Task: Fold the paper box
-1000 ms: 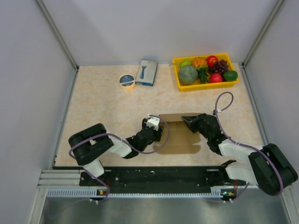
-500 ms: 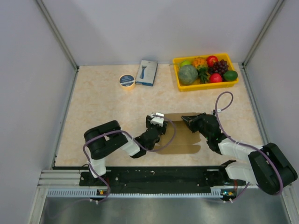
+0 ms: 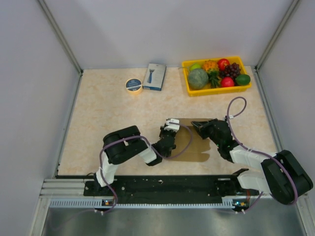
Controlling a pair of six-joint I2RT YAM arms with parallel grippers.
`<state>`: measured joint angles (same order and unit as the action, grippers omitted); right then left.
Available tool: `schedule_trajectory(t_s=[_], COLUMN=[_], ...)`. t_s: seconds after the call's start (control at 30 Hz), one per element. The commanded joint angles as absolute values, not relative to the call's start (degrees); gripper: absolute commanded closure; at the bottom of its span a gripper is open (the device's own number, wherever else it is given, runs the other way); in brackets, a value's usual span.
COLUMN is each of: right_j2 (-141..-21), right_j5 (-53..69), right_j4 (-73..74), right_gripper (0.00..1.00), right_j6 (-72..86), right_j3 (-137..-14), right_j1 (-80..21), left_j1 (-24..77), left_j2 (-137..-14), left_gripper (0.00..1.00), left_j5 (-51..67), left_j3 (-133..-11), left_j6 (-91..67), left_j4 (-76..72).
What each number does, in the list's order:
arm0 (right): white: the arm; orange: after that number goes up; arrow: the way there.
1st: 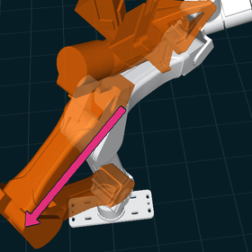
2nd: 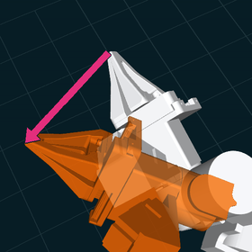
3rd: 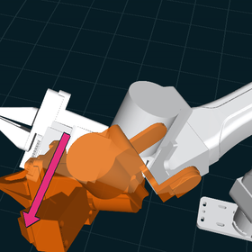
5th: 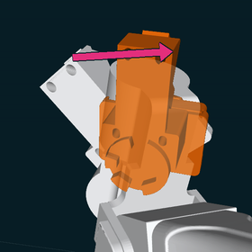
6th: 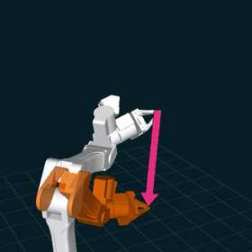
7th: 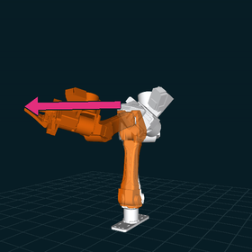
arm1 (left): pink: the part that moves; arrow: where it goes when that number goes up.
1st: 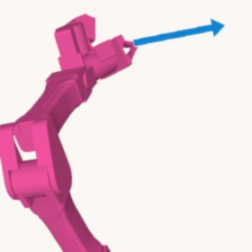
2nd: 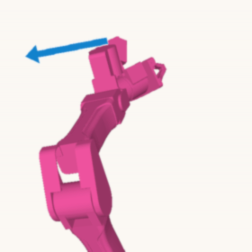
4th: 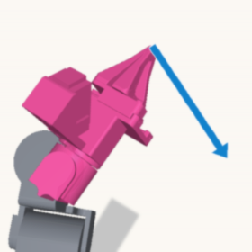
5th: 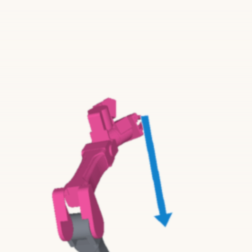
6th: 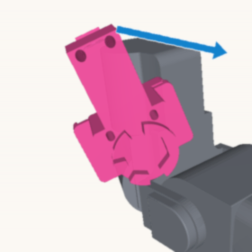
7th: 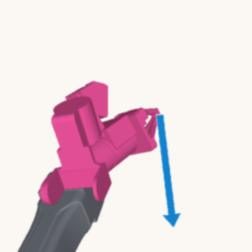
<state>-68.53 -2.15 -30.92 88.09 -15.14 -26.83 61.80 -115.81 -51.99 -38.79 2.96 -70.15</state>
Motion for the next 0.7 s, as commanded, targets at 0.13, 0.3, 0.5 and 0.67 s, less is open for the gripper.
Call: schedule_trajectory(t_s=[0.13,0.3,0.5,0.67], right_j2=[-68.4,-69.4,-70.5,-72.0], right_j5=[-0.7,-1.0,-1.8,-1.1], right_j4=[-23.2,-25.1,-27.8,-29.4], right_gripper=[1.00,1.00,1.00,0.98], right_j6=[86.7,86.0,85.9,85.7], right_j3=[-14.9,-14.0,-13.2,-13.2], right_j1=[-27.6,-27.7,-27.9,-28.0], left_j1=[63.2,63.6,64.2,66.5], left_j2=[-120.5,-118.1,-105.7,-96.3], left_gripper=[1.00,0.49,0.02,0.02], left_j5=[-64.1,-60.9,-49.4,-42.0], left_j3=[-37.6,-34.6,-27.7,-20.4], left_j6=[10.9,6.3,-10.4,-12.7], left_j4=[-87.9,-88.6,-73.8,-70.9])
